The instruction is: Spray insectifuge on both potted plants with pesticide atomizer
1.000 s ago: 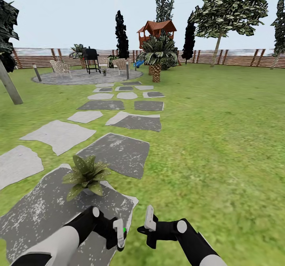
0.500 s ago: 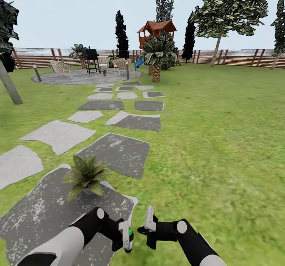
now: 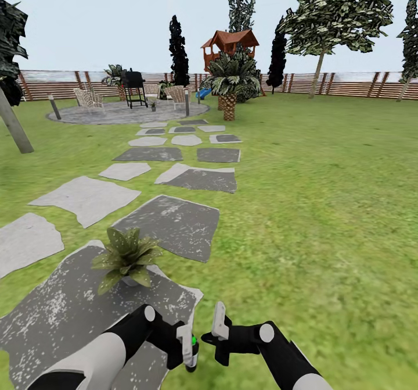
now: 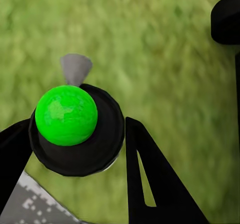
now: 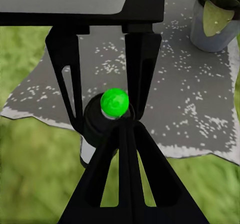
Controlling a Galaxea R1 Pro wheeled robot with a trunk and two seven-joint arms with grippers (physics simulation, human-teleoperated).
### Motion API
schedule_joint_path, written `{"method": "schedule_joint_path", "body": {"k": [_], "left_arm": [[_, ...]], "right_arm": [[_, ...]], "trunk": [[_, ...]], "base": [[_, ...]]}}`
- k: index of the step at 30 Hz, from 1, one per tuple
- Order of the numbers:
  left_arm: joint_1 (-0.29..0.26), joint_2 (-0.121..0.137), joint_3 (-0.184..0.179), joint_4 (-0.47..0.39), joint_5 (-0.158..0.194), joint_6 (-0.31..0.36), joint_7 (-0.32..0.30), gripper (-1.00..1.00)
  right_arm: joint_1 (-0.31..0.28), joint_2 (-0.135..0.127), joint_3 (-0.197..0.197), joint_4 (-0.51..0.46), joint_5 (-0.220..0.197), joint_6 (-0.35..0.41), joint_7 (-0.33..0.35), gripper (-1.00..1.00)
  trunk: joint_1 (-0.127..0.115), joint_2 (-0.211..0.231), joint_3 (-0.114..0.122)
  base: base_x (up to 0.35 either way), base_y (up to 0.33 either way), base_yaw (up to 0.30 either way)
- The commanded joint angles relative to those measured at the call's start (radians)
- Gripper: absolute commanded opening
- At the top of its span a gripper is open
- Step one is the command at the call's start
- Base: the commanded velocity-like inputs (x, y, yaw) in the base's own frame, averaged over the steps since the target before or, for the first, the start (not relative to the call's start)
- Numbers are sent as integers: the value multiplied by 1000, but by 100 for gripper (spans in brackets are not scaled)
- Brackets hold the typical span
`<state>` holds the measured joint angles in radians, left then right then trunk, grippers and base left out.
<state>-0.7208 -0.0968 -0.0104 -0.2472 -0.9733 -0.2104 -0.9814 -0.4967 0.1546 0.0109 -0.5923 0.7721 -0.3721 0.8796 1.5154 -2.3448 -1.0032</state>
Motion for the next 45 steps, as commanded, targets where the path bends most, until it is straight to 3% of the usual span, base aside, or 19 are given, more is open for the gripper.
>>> {"method": "schedule_joint_path", "body": {"k": [1,8,45], "left_arm": [[0,0,0,-1,1,-7,-1,-100],[0,-2,0,-1,21,-7,-2,-100],[-1,-29,1,-8,22,-7,-14,-100]], "right_arm": [[0,0,-1,-1,7,-4,1,-100],[0,0,-1,-1,7,-4,0,-100],[0,-2,-3,2,9,-5,-2,-100]], "trunk": [[0,0,-1],[0,0,-1],[0,0,-1]], "base": [[0,0,0],[0,0,0],[0,0,0]]}}
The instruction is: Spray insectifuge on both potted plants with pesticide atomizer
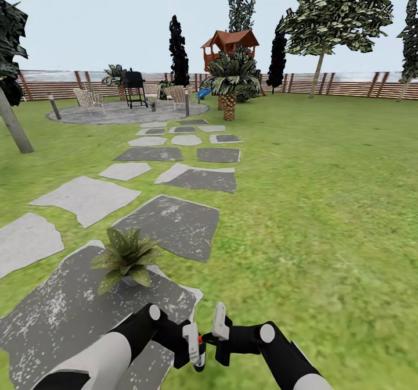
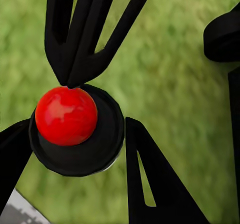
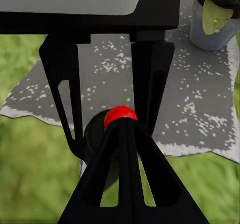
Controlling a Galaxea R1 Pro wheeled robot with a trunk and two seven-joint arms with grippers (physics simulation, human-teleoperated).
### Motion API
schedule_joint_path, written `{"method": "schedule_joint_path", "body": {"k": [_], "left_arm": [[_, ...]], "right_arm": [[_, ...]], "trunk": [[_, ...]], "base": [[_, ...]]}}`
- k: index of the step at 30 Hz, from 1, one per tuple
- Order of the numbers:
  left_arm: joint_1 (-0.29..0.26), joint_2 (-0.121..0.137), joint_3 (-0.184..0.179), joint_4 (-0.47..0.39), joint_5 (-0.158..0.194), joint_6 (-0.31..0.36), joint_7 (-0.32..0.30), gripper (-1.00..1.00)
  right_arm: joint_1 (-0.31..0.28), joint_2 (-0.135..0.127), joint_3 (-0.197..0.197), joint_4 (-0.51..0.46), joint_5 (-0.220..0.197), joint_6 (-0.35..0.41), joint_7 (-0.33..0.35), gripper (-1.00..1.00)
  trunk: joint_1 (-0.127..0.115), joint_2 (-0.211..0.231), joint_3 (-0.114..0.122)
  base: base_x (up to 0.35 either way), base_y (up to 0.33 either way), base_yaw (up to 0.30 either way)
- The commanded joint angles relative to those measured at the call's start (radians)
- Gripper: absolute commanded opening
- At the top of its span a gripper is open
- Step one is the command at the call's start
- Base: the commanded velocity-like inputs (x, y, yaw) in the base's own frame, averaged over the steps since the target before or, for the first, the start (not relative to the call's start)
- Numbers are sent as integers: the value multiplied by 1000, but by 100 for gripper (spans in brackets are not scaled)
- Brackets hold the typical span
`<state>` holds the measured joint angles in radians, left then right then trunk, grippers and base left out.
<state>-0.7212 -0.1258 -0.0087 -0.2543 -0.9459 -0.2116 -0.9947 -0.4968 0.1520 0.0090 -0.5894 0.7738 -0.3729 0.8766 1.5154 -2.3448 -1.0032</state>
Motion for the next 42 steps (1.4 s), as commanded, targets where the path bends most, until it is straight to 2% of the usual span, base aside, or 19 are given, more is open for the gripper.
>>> {"method": "schedule_joint_path", "body": {"k": [1,8,12,15,20,24,28,31,32,36,38,40,42], "left_arm": [[-1,-1,-1,-2,-5,-6,-1,-100],[-1,6,1,-5,-7,0,3,-100],[0,29,-8,-2,-20,4,5,-100],[0,63,-11,-1,-22,6,5,-100],[0,139,-11,2,-22,7,4,-100],[1,211,-11,6,-21,9,5,-100],[10,294,-10,8,-11,4,6,-100],[50,333,-5,4,-10,2,10,-100],[63,342,-3,1,-9,1,12,-100],[80,352,8,7,3,2,45,-100],[81,353,43,7,55,3,105,-100],[83,353,88,12,139,3,178,-100],[92,352,118,40,244,3,265,-100]], "right_arm": [[0,0,-1,-1,7,-4,1,-100],[0,0,-1,-1,7,-4,1,-100],[0,0,-1,-1,7,-4,1,-100],[0,0,-1,-1,7,-4,1,-100],[0,-1,-2,-1,7,-4,1,-100],[0,-5,-5,0,8,-4,1,-100],[0,-7,-6,0,9,-4,1,-100],[0,-8,-6,1,9,-4,1,-100],[0,-8,-6,0,10,-4,1,100],[0,-8,-8,0,11,-4,-3,100],[0,-11,-13,-1,11,-4,-9,100],[0,-34,-41,0,11,-4,-52,100],[2,-90,-94,8,11,-3,-127,100]], "trunk": [[0,0,-1],[0,0,-1],[0,0,-1],[0,0,-1],[0,0,-1],[0,0,-1],[0,0,-1],[0,0,-1],[0,0,-1],[0,0,-1],[0,0,-1],[0,0,-1],[0,0,-1]], "base": [[0,0,0],[0,0,0],[0,0,0],[0,0,0],[0,0,0],[0,0,0],[0,0,0],[0,0,0],[0,0,0],[0,0,0],[0,0,0],[0,0,0],[0,0,0]]}}
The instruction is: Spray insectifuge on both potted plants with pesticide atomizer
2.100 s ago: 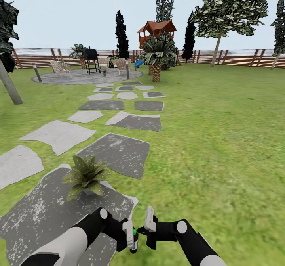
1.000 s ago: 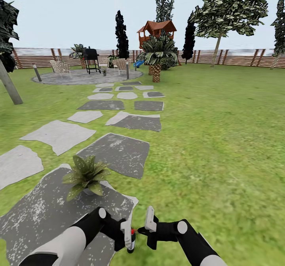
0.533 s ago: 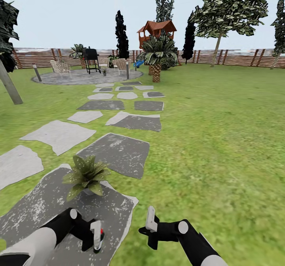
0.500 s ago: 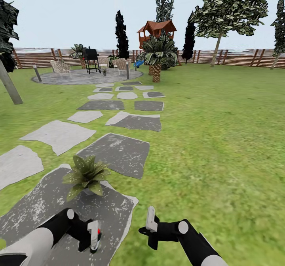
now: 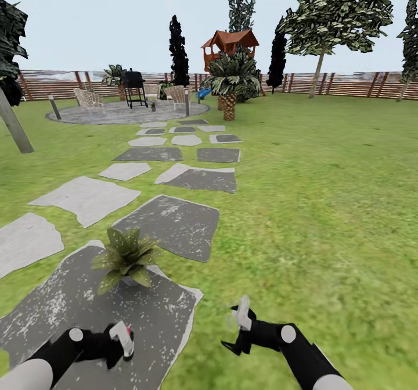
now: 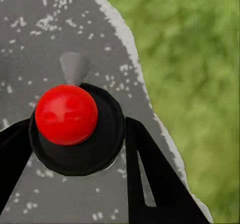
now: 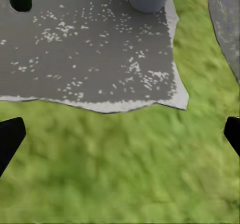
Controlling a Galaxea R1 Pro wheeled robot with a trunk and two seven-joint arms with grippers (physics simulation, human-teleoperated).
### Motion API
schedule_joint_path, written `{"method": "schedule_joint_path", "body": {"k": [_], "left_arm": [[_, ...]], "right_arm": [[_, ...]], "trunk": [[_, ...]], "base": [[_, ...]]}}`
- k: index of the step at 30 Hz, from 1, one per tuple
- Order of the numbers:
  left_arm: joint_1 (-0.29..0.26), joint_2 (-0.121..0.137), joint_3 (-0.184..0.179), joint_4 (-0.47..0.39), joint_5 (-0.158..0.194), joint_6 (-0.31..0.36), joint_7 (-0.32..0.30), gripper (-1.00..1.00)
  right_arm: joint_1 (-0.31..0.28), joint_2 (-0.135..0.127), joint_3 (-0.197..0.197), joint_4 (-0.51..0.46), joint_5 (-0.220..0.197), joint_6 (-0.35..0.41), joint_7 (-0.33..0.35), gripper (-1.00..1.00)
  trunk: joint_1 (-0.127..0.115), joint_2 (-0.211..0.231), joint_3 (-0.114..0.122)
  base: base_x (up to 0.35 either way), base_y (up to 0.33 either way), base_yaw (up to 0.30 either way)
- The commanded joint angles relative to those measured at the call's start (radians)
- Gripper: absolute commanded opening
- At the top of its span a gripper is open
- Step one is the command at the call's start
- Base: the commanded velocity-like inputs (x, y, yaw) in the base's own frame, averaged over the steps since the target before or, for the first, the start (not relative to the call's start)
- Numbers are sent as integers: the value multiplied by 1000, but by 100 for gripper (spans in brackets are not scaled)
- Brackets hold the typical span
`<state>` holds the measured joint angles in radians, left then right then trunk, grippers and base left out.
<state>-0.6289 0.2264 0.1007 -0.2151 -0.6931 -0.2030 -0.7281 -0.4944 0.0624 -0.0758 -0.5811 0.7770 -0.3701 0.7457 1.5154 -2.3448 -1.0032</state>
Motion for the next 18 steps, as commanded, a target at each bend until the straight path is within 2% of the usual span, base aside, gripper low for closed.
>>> {"method": "schedule_joint_path", "body": {"k": [1,2,3,4,5,6,8,9,10,11,12,13,15,18], "left_arm": [[1,-1,15,11,32,-6,34,-100],[5,0,25,30,101,-6,95,-100],[14,-1,33,53,178,-8,158,-100],[26,-1,36,64,231,-9,199,-100],[44,-1,39,74,307,-10,255,-100],[57,-2,40,78,354,-11,289,-100],[93,-2,42,84,473,-13,380,-100],[111,-6,43,85,526,-14,425,-100],[128,-10,43,87,576,-21,472,-100],[140,-13,43,90,604,-35,503,-100],[158,-17,43,96,637,-68,544,-100],[171,-24,43,109,661,-103,580,-100],[181,-35,43,139,696,-140,629,-100],[191,-41,43,174,712,-157,656,-100]], "right_arm": [[0,-23,-29,12,8,-6,-10,100],[0,-56,-67,44,7,-6,-22,100],[0,-89,-123,82,5,-6,-29,100],[0,-109,-172,109,5,-6,-32,100],[1,-138,-262,148,5,-6,-34,100],[1,-156,-327,173,5,-6,-35,100],[3,-197,-506,240,6,-8,-60,100],[4,-209,-573,257,7,-9,-108,100],[8,-214,-621,267,7,-12,-186,100],[16,-214,-640,272,6,-15,-251,100],[35,-212,-658,279,5,-25,-359,100],[54,-208,-668,292,5,-43,-469,100],[73,-205,-674,347,4,-108,-623,100],[81,-203,-676,459,7,-248,-783,100]], "trunk": [[0,0,-1],[0,0,-1],[0,0,-1],[0,0,-1],[0,0,-1],[0,0,-1],[0,0,-1],[0,0,-1],[0,0,-1],[0,0,-1],[0,0,-1],[0,0,-1],[0,0,-1],[0,0,-1]], "base": [[0,0,0],[0,0,0],[0,0,0],[0,0,0],[0,0,0],[0,0,0],[0,0,0],[0,0,0],[0,0,0],[0,0,0],[0,0,0],[0,0,0],[0,0,0],[0,0,0]]}}
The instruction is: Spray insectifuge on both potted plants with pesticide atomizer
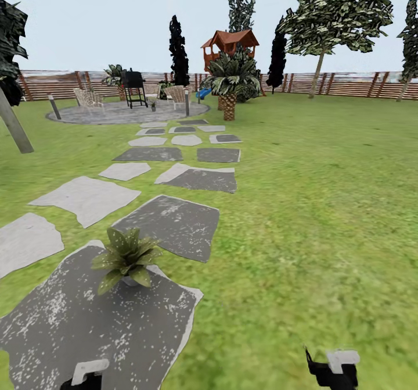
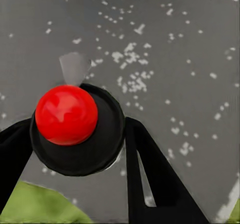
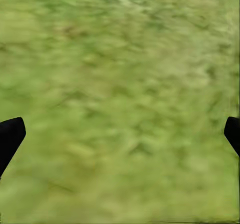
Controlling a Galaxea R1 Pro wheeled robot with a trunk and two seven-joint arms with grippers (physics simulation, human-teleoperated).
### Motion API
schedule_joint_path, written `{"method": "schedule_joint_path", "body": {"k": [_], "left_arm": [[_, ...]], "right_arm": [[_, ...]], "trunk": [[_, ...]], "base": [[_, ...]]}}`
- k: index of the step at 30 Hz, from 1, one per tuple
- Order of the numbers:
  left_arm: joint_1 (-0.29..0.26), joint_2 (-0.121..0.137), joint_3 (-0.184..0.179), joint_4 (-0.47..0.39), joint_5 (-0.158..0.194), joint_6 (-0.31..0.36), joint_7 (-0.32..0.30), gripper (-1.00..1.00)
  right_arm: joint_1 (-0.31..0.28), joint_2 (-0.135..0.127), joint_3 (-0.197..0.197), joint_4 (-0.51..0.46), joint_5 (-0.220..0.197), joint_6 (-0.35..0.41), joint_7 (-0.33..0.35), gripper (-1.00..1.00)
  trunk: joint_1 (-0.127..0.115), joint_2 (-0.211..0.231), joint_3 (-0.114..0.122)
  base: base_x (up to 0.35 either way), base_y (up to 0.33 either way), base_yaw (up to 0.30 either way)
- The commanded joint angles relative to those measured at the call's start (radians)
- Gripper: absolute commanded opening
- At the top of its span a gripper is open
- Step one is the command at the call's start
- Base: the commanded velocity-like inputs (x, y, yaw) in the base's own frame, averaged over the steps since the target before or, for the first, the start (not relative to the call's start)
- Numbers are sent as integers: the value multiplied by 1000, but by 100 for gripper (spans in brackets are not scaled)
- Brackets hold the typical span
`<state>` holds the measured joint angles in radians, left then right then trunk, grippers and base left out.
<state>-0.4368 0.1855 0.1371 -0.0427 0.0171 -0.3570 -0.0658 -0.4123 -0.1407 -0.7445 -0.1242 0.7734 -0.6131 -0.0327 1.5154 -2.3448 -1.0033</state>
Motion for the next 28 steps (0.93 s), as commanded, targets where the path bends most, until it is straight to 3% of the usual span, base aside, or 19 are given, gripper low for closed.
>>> {"method": "schedule_joint_path", "body": {"k": [1,4,11,28], "left_arm": [[4,0,7,6,3,-4,-3,-100],[13,-2,7,14,3,-5,-1,-100],[28,-1,6,15,3,-6,0,-100],[29,-6,4,15,1,-8,-3,-100]], "right_arm": [[0,0,-7,26,12,-31,-41,100],[1,18,-5,66,16,-68,-97,100],[50,82,-5,97,17,-70,-108,100],[66,88,-6,98,17,-70,-108,100]], "trunk": [[0,0,-1],[0,0,-1],[0,0,-1],[0,0,-1]], "base": [[0,0,0],[0,0,0],[0,0,0],[0,0,0]]}}
